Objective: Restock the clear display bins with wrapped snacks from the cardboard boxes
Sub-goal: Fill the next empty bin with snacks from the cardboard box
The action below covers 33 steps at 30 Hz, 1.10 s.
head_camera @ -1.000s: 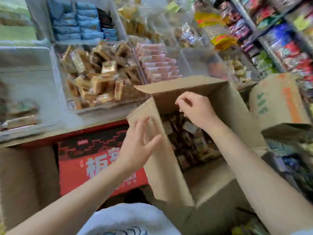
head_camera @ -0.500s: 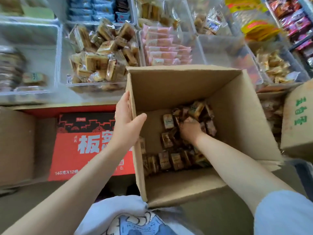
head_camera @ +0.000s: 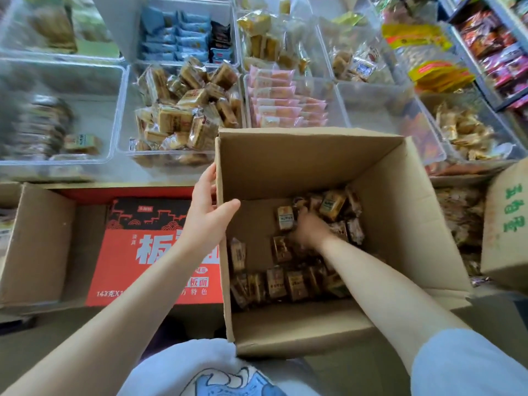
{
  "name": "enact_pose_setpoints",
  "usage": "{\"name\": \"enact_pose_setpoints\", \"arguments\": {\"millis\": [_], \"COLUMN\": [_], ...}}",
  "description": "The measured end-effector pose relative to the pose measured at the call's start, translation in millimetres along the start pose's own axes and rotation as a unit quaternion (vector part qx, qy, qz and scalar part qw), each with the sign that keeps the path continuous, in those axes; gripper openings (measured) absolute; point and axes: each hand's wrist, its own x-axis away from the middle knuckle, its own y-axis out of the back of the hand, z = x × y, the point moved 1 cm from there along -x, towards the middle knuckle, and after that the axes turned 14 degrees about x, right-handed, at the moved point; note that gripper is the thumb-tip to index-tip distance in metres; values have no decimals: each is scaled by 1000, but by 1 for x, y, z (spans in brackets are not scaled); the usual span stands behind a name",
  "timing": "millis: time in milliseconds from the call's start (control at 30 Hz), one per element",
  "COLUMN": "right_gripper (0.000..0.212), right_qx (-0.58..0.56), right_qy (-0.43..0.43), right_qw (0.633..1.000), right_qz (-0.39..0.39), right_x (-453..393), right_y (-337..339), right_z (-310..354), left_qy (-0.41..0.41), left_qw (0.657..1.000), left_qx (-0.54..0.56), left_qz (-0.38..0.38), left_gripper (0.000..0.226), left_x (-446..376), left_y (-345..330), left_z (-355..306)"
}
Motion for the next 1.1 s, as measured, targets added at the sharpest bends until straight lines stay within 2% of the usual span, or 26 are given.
{"name": "enact_pose_setpoints", "arguments": {"millis": [67,100,133,200,267,300,400,467,533,600,633,667,733,833,900,967,1000,1100], "right_gripper": [65,53,43,40,45,47,51,49,43,41,41,41,38,29,23,22,23,32], "right_qx": [-189,-291,-391,-536,-596,-604,-609,-600,-552,-459,-414,-388,-376,-350,-318,-285,-267,-172], "right_qy": [51,79,113,203,287,320,356,352,333,294,277,269,294,339,329,298,276,226], "right_qw": [981,953,913,815,736,713,688,699,751,836,867,882,879,873,889,910,921,941], "right_qz": [14,26,44,91,143,160,171,166,145,64,20,-10,-15,28,8,-38,-67,-185], "right_x": [14,25,38,65,90,101,122,130,137,135,133,129,121,106,91,64,48,3], "right_y": [37,56,72,100,122,130,152,164,178,190,194,198,200,195,191,188,188,189], "right_z": [4,9,14,25,39,49,89,119,149,181,199,218,262,328,368,400,413,449], "left_qy": [-2,-8,-22,-73,-149,-188,-291,-319,-291,-192,-127,-76,-15,32,31,7,-12,-64], "left_qw": [1000,999,997,983,962,950,917,906,924,970,988,996,1000,999,999,989,970,867], "left_qx": [-24,-46,-79,-164,-213,-225,-240,-252,-233,-138,-71,-22,1,-10,-43,-140,-231,-487], "left_qz": [9,13,17,41,87,111,133,117,86,57,46,34,17,9,-12,-53,-74,-86], "left_gripper": [72,74,77,85,87,85,60,46,39,29,27,32,43,48,47,40,41,55], "left_x": [0,0,0,0,0,-1,-11,-20,-27,-36,-43,-51,-67,-89,-105,-125,-134,-154], "left_y": [1,3,7,18,29,35,61,88,118,153,172,192,232,281,316,359,382,439], "left_z": [0,-2,-3,-10,-24,-33,-60,-77,-95,-108,-112,-113,-109,-99,-87,-68,-57,-23]}}
